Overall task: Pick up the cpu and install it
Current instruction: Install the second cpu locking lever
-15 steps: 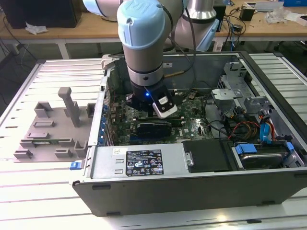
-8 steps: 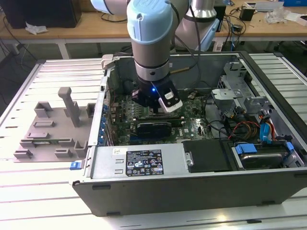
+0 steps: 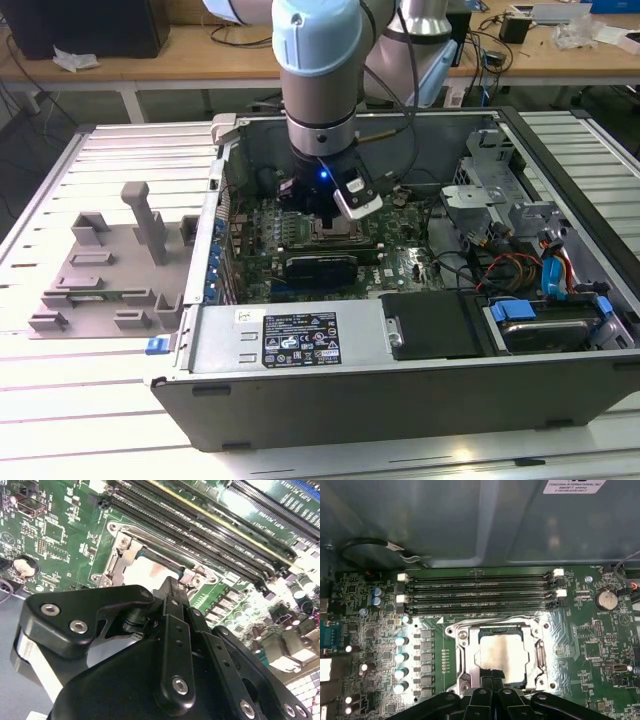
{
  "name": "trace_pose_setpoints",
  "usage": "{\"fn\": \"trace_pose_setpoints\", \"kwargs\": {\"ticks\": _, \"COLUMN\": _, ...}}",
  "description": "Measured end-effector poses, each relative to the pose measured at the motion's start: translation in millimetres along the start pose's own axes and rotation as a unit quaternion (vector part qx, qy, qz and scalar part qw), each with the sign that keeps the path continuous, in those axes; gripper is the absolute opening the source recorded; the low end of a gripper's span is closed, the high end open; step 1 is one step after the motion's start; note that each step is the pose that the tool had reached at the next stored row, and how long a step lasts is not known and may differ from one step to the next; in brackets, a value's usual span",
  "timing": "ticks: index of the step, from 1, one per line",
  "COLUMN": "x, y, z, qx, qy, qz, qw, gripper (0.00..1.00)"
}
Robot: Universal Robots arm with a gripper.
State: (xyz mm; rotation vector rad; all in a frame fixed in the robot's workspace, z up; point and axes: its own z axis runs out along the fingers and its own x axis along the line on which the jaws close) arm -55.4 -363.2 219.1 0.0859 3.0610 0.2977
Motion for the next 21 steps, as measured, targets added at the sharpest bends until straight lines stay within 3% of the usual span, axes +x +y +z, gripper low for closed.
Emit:
{"fn": "trace_pose_setpoints", "kwargs": {"ticks": 3, "x": -2.8, "y": 6.9, "z": 1.5, "qx": 0.0071, "qy": -0.0006, "qz": 0.001, "qw": 1.0, "gripper": 0.11}}
{"fn": "trace_pose_setpoints", "kwargs": {"ticks": 7, "x": -8.7, "y": 10.6, "z": 2.6, "qx": 0.0226, "qy": -0.002, "qz": 0.003, "qw": 0.9997, "gripper": 0.11}}
{"fn": "trace_pose_setpoints", "kwargs": {"ticks": 11, "x": -12.0, "y": 15.8, "z": -7.0, "qx": 0.0302, "qy": -0.0025, "qz": 0.003, "qw": 0.9995, "gripper": 0.11}}
{"fn": "trace_pose_setpoints", "kwargs": {"ticks": 12, "x": -13.0, "y": 17.0, "z": -11.6, "qx": 0.0339, "qy": -0.0027, "qz": 0.003, "qw": 0.9994, "gripper": 0.11}}
{"fn": "trace_pose_setpoints", "kwargs": {"ticks": 21, "x": -13.0, "y": 17.0, "z": -11.7, "qx": 0.0347, "qy": -0.0027, "qz": 0.003, "qw": 0.9994, "gripper": 0.11}}
